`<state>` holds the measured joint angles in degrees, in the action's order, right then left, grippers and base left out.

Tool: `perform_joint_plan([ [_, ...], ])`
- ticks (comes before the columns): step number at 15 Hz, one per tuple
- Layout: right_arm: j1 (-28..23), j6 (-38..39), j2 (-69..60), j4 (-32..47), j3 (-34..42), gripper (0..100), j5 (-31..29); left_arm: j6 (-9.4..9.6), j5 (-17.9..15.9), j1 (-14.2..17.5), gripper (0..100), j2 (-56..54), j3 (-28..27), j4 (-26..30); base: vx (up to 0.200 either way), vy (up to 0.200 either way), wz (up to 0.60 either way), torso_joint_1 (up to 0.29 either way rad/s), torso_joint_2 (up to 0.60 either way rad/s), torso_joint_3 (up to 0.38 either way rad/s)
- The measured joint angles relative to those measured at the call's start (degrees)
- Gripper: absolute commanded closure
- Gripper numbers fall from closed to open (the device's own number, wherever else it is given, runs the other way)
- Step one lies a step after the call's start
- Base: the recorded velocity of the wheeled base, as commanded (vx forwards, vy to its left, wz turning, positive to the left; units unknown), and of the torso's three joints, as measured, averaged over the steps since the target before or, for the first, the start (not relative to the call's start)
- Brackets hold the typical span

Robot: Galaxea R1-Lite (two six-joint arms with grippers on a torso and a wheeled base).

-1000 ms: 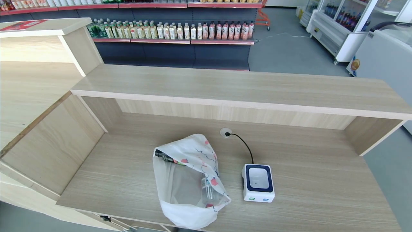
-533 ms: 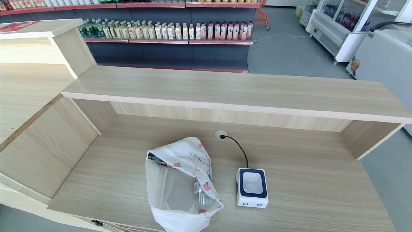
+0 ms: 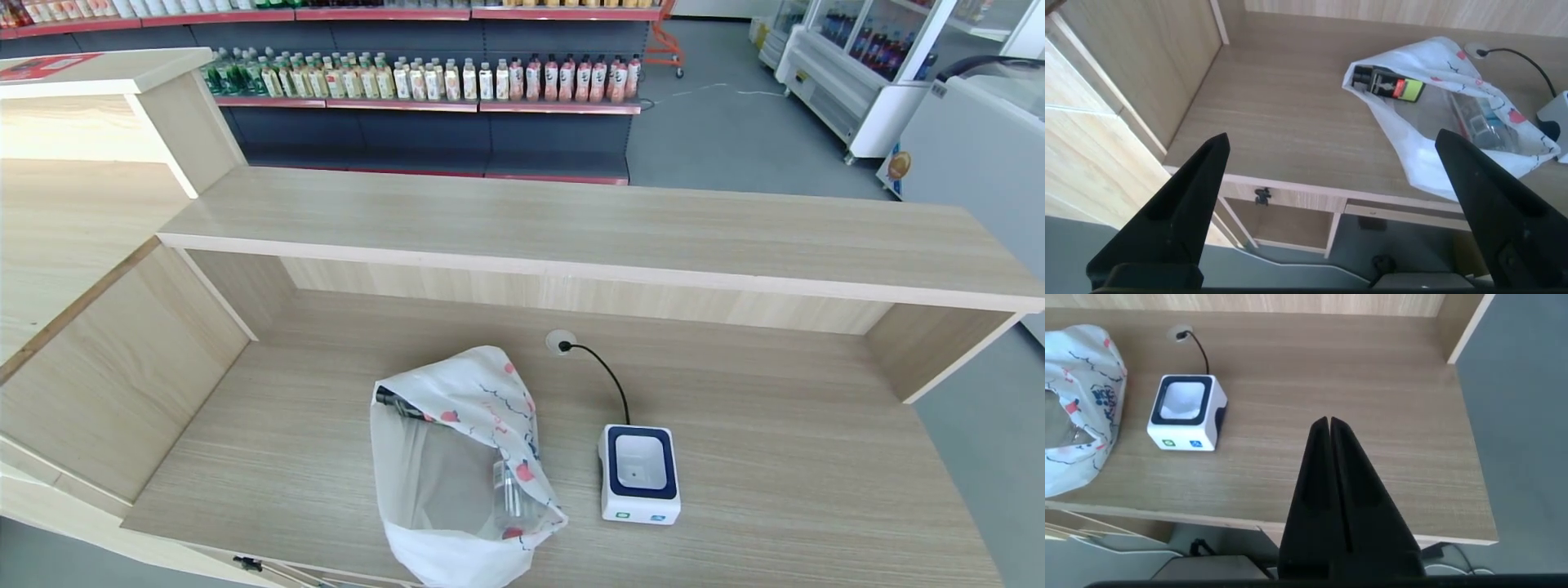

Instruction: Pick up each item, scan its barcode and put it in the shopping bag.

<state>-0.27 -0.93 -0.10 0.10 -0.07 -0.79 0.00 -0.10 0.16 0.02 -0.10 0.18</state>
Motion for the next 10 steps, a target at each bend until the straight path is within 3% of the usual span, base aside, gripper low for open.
perform_joint_plan([
  [10,0.0,0.0,0.0,0.0,0.0,100,0.0,0.00,0.0,0.0,0,0.0,0.0,0.0,0.000,0.000,0.00,0.000,0.00,0.000],
])
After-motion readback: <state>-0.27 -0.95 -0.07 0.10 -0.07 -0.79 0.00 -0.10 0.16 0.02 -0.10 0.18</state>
